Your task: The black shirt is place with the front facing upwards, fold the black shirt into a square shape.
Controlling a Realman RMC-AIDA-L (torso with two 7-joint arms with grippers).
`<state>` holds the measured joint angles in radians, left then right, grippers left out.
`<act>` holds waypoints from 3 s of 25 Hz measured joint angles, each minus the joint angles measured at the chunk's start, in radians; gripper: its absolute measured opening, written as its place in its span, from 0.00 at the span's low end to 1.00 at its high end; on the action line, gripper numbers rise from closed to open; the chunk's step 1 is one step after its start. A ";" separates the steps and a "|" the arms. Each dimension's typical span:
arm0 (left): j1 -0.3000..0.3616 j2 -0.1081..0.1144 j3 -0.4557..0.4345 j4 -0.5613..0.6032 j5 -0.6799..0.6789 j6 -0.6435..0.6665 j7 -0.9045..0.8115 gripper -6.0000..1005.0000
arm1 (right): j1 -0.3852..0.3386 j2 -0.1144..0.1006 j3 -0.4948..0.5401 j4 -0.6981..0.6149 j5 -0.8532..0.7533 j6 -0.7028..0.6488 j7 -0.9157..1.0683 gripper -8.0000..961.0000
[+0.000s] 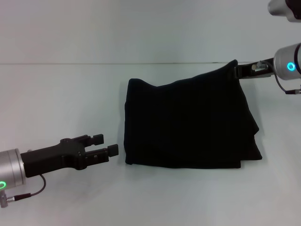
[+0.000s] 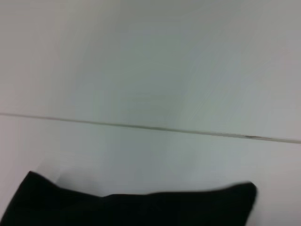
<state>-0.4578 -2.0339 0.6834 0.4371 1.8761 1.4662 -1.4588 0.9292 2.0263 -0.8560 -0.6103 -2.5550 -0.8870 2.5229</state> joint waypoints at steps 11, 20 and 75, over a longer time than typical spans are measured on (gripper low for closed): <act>-0.010 -0.004 -0.001 -0.001 0.000 0.009 -0.012 0.80 | -0.086 0.004 0.000 0.028 0.180 0.082 -0.081 0.04; -0.012 -0.008 -0.005 -0.001 -0.001 0.016 -0.012 0.80 | -0.122 0.018 0.000 0.056 0.305 0.121 -0.152 0.05; -0.107 0.011 -0.052 0.003 -0.014 0.010 -0.252 0.79 | -0.205 -0.026 0.299 0.274 0.678 0.033 -0.307 0.63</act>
<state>-0.5650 -2.0230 0.6315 0.4397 1.8623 1.4758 -1.7113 0.7247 2.0000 -0.5573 -0.3362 -1.8766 -0.8542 2.2161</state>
